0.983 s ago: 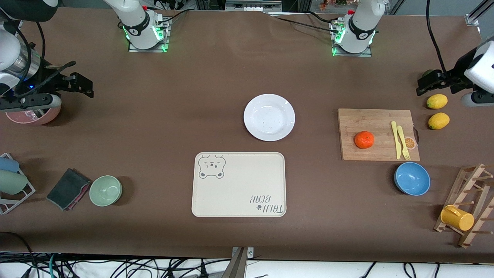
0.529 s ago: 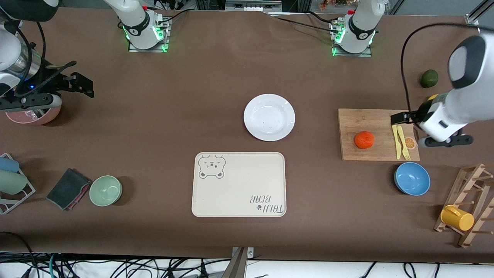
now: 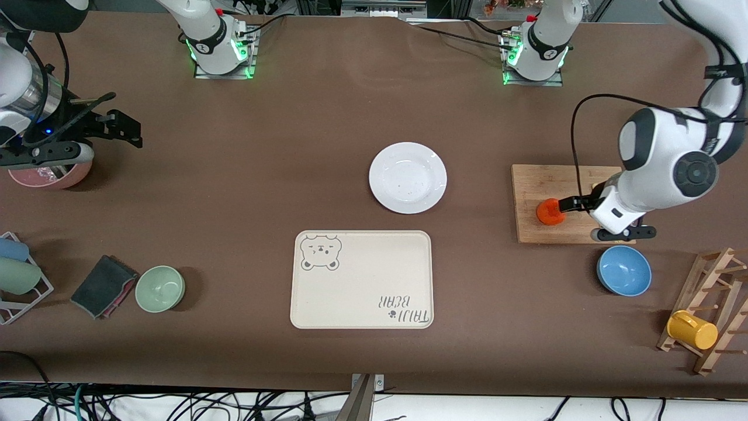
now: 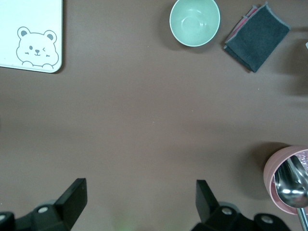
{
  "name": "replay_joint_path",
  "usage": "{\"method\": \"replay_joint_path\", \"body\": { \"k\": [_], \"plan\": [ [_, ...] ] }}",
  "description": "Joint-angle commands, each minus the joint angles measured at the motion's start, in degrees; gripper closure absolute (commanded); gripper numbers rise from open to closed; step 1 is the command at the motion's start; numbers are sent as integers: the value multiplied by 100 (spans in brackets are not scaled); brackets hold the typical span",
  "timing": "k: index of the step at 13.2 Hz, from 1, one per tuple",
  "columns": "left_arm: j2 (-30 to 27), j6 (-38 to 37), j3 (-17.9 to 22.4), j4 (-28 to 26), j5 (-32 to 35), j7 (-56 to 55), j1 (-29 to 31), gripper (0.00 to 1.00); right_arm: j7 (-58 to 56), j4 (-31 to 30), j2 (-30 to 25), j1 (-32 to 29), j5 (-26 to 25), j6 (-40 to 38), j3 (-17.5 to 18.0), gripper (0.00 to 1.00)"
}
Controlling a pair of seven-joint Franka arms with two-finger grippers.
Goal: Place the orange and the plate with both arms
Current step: 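Reach the left gripper down and grasp the orange on the cutting board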
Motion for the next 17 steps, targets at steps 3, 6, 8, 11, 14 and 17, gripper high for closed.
{"method": "replay_joint_path", "body": {
  "k": [3,6,8,11,14,17],
  "plan": [
    [166,1166,-7,-772,-102,57,-53,0,49,77,17,-26,61,-69,22,0],
    [306,1424,-7,-914,-102,39,-62,0,58,77,9,-17,61,-69,49,0],
    [377,1459,-15,-905,-110,39,-62,0,32,86,26,-26,140,-68,5,0],
    [430,1582,-7,-914,-102,48,-97,43,49,77,18,-26,158,-77,5,0],
    [430,1582,-15,-914,-102,48,-159,84,58,77,17,-26,158,-86,14,0],
    [273,1556,-59,-835,-102,48,-194,98,49,77,17,-26,158,-86,14,0]
  ]
}}
